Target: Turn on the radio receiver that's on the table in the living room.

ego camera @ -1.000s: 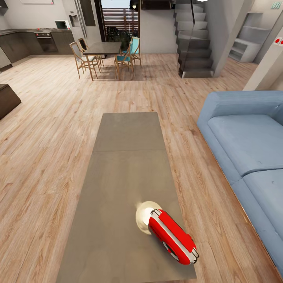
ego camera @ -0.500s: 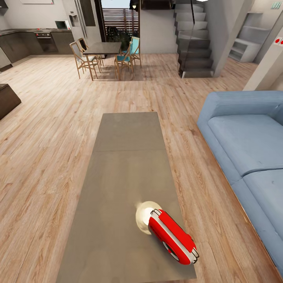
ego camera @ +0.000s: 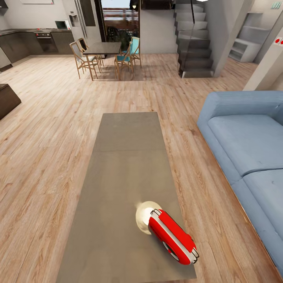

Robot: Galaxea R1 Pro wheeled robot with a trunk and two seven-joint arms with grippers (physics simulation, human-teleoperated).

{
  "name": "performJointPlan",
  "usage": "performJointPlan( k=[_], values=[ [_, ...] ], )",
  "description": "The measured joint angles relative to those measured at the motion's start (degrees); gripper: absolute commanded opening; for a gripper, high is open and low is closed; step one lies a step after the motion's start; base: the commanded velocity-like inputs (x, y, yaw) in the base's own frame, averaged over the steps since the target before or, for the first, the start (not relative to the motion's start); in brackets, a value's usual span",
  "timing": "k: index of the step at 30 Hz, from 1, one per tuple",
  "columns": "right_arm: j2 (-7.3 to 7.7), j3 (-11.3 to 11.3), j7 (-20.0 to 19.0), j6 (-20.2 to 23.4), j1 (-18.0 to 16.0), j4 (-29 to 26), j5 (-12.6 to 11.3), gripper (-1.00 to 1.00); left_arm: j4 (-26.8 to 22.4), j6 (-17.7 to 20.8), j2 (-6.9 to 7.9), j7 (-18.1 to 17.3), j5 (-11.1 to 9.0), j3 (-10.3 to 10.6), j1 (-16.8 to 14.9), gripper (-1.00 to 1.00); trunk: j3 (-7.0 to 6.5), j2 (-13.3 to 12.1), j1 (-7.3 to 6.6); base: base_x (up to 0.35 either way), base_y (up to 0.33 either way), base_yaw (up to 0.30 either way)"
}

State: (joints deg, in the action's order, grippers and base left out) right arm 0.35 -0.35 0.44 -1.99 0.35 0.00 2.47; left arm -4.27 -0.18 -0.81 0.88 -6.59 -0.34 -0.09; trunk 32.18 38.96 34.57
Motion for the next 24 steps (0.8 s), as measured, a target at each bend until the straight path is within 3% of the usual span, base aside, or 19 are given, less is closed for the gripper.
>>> performJointPlan(
  k=[17, 24],
  values=[
    [-0.08, -0.2, 0.1, -0.4, 0.0, -0.2, 0.0, 1.00, -1.4, -0.1, -0.57, -0.3, 0.3, 0.4, 0.0, 1.00, 0.00, 0.0, 0.00, 0.000, 0.000, 0.000],
    [0.26, 0.1, 0.0, -0.2, 0.0, -4.5, 0.5, 1.00, -4.8, -0.2, -0.31, -0.9, 0.1, 0.2, 0.0, 1.00, 0.00, 0.0, 0.00, 0.000, 0.000, 0.000]
  ],
)
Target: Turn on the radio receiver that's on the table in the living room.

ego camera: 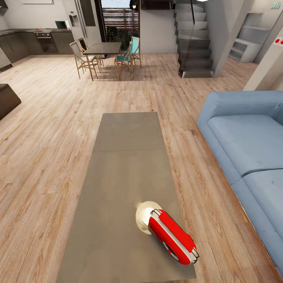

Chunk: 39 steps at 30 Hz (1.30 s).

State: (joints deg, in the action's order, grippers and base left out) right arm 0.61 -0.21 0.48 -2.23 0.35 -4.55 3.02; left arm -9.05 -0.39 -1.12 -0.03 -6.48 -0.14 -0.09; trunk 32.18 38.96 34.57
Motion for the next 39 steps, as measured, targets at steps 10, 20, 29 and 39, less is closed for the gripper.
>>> performJointPlan(
  k=[10, 20, 29, 39],
  values=[
    [0.60, 0.4, -0.3, 4.3, 0.0, -16.7, 0.3, 1.00, -7.8, -0.1, 0.15, -0.2, 0.0, -0.1, 0.0, 1.00, -0.01, 0.0, 0.00, 0.000, 0.000, 0.000],
    [5.57, 0.2, -0.4, 20.3, 0.0, -45.5, 0.5, 1.00, -21.5, 0.9, 0.92, -12.0, -0.2, -0.3, 0.0, 1.00, 0.00, 0.0, 0.00, 0.000, 0.000, 0.000],
    [7.17, 0.0, -0.9, 36.9, -2.7, -69.5, 8.9, 1.00, -24.3, 2.0, 0.79, -12.6, -0.1, -0.2, 0.0, 1.00, -0.01, 0.0, 0.00, 0.000, 0.000, 0.000],
    [7.77, 0.0, -2.1, 46.4, -13.2, -74.3, 10.3, 1.00, -32.1, 5.6, 0.45, -12.7, -0.2, -0.2, 0.0, 1.00, 0.00, 0.0, 0.00, 0.000, 0.000, 0.000]
  ],
)
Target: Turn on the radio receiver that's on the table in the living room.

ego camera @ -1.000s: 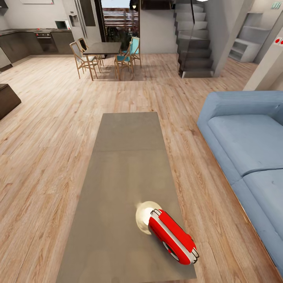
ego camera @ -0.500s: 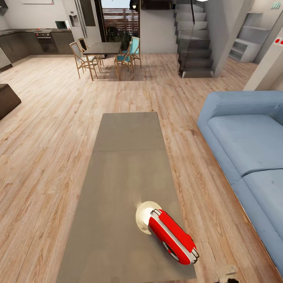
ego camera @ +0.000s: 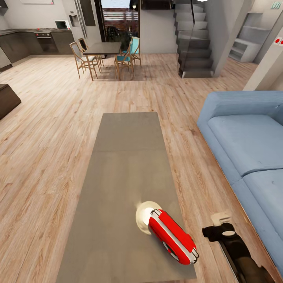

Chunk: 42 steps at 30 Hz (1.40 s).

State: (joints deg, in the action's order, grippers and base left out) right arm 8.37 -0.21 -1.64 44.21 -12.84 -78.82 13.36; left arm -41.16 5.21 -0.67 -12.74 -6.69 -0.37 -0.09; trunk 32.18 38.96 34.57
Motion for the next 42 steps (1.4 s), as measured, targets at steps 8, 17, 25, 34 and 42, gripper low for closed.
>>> performJointPlan(
  k=[8, 17, 25, 34, 42],
  values=[
    [2.44, 0.0, -2.9, 5.5, -6.2, -1.8, 0.0, 1.00, -1.9, 1.4, -0.51, 0.0, 0.0, 0.0, 0.0, 1.00, 0.00, 0.0, 0.00, 0.000, 0.000, 0.000],
    [4.45, 0.0, -11.7, 14.3, -12.0, -5.8, 0.0, 1.00, -1.9, 1.5, -0.59, 0.0, 0.0, 0.1, 0.0, 1.00, 0.00, 0.0, 0.00, 0.000, 0.000, 0.000],
    [4.73, 0.6, -20.1, 15.8, -17.3, -6.6, -0.5, 1.00, -1.9, 1.5, -0.56, 0.1, 0.1, 0.1, 0.0, 1.00, 0.00, 0.0, 0.00, 0.000, 0.000, 0.000],
    [3.73, 9.6, -24.8, 15.8, -21.9, -2.5, -1.1, 1.00, -1.6, 1.6, -0.56, 0.2, 0.1, 0.1, 0.0, 1.00, 0.00, 0.0, 0.00, 0.000, 0.000, 0.000],
    [0.87, 11.3, -31.2, 15.8, -23.9, 5.0, -0.7, 1.00, -1.6, 1.6, -0.56, 0.2, 0.0, 0.2, 0.0, 1.00, 0.01, 0.0, 0.00, 0.000, 0.000, 0.000]
  ],
)
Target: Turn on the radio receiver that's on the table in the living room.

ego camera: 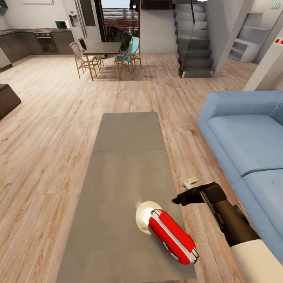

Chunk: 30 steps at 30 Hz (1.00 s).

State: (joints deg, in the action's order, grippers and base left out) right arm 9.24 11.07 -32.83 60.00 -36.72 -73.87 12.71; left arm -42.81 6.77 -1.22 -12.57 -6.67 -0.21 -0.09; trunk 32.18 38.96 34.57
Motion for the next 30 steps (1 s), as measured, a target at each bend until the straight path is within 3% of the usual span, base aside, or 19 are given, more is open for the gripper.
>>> performJointPlan(
  k=[12, 21, 24, 30],
  values=[
    [-1.14, 1.2, -0.7, 0.0, 0.0, 2.8, -0.1, 1.00, -0.3, 0.0, 0.06, 0.0, 0.0, 0.0, 0.0, 1.00, 0.00, 0.0, 0.00, 0.000, 0.000, 0.000],
    [-1.13, 2.8, -0.6, 0.0, 0.0, 4.3, 0.0, 1.00, -0.3, -0.1, 0.00, 0.0, 0.0, 0.0, 0.0, 1.00, 0.00, 0.0, 0.00, 0.000, 0.000, 0.000],
    [-1.15, 4.5, -0.2, -1.0, 0.0, 9.2, 0.3, 1.00, -0.3, -0.1, -0.01, 0.0, -0.2, -0.1, 0.0, 1.00, 0.00, 0.0, 0.00, 0.000, 0.000, 0.000],
    [-1.11, 5.0, -0.1, -3.5, 0.0, 13.2, 0.4, 1.00, -0.3, -0.1, -0.01, 0.0, -0.3, -0.1, 0.0, 1.00, 0.00, 0.0, 0.00, 0.000, 0.000, 0.000]
  ],
)
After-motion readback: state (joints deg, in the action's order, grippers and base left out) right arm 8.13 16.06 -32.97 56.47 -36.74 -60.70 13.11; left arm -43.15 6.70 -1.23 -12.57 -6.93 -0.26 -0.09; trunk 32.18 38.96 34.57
